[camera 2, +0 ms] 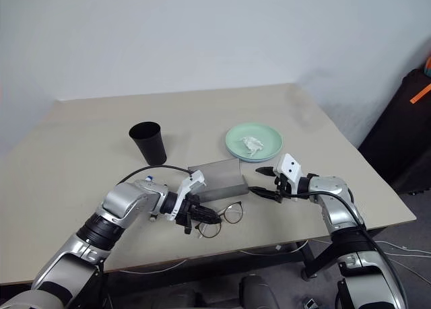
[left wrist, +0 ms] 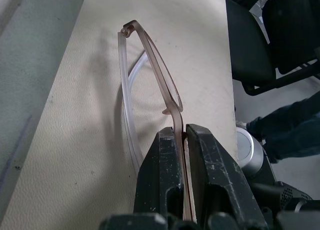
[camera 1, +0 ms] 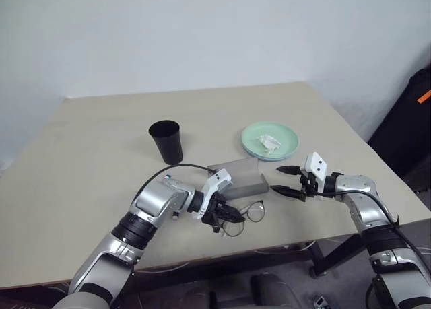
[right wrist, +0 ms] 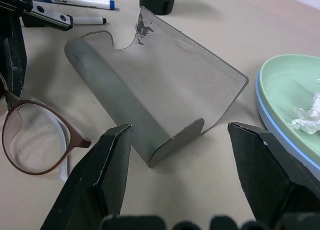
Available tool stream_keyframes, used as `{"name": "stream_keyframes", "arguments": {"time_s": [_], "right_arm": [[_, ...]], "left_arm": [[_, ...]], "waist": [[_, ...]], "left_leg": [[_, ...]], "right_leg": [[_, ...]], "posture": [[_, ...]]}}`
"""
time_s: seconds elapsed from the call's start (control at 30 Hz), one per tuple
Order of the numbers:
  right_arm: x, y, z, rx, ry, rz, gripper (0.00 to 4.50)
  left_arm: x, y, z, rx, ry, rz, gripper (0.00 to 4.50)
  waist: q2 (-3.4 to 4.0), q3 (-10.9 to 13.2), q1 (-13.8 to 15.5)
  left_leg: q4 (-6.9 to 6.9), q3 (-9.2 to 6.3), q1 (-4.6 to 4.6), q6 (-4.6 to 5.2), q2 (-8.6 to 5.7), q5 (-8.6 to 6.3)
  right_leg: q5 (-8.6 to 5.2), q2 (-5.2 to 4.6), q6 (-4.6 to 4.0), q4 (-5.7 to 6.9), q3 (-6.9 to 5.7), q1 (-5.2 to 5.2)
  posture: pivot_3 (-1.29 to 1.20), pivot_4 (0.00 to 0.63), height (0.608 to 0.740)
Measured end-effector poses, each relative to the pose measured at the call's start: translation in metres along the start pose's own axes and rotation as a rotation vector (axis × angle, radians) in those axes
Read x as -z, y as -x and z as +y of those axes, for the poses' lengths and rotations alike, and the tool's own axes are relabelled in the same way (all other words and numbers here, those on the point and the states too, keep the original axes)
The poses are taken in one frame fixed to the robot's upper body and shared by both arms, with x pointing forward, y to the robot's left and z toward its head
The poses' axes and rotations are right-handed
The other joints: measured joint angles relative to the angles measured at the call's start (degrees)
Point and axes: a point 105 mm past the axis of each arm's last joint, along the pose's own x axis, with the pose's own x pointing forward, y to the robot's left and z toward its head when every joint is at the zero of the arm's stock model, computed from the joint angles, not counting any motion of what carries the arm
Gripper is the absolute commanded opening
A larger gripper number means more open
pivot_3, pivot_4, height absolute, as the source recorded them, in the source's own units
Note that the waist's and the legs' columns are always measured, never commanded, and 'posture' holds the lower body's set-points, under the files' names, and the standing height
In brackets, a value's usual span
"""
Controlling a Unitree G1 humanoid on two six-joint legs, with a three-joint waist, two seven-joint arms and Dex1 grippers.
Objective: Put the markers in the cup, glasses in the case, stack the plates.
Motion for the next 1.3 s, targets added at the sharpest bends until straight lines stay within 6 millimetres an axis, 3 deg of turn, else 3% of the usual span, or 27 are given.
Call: {"name": "stream_keyframes", "arguments": {"time_s": [0.17,0.43,0.67,1.1,1.3], "right_arm": [[0.001,-0.001,0.000,-0.002,0.003,0.003,3.31],[-0.002,-0.002,-0.005,0.009,0.018,0.004,3.31],[-0.001,-0.002,-0.007,0.015,0.021,0.010,3.31],[-0.001,-0.002,-0.009,0.031,0.027,0.013,3.31],[-0.001,-0.002,-0.009,0.033,0.028,0.012,3.31]], "left_arm": [[-0.009,0.006,0.000,0.000,-0.015,-0.045,0.04],[-0.058,0.041,-0.001,-0.043,-0.259,-0.139,0.04],[-0.087,0.062,0.033,-0.222,-0.476,-0.146,0.04],[-0.054,0.028,0.067,-0.201,-0.641,0.081,0.04],[-0.051,0.021,0.066,-0.142,-0.645,0.109,0.04]], "waist": [[0.00,0.0,0.0],[0.00,0.0,0.0],[0.00,0.0,0.0],[-0.02,0.0,0.0],[-0.03,0.0,0.0]], "left_leg": [[0.00,-0.01,-0.01,0.00,0.00,0.00],[0.00,0.02,0.00,0.00,-0.01,0.00],[0.01,0.09,-0.04,0.01,-0.06,0.01],[0.06,0.10,-0.11,0.03,-0.09,0.01],[0.08,0.07,-0.12,0.05,-0.09,0.01]], "right_leg": [[0.00,0.00,0.00,0.00,-0.01,-0.01],[0.00,0.00,0.00,-0.01,0.01,0.00],[0.00,0.00,0.00,-0.03,-0.01,0.02],[0.01,-0.01,0.01,-0.03,0.01,0.03],[0.01,-0.01,0.01,-0.03,0.02,0.04]], "posture": [[0.00,0.000,0.740],[0.00,0.000,0.740],[0.00,0.000,0.740],[0.00,0.000,0.740],[0.00,0.000,0.740]]}}
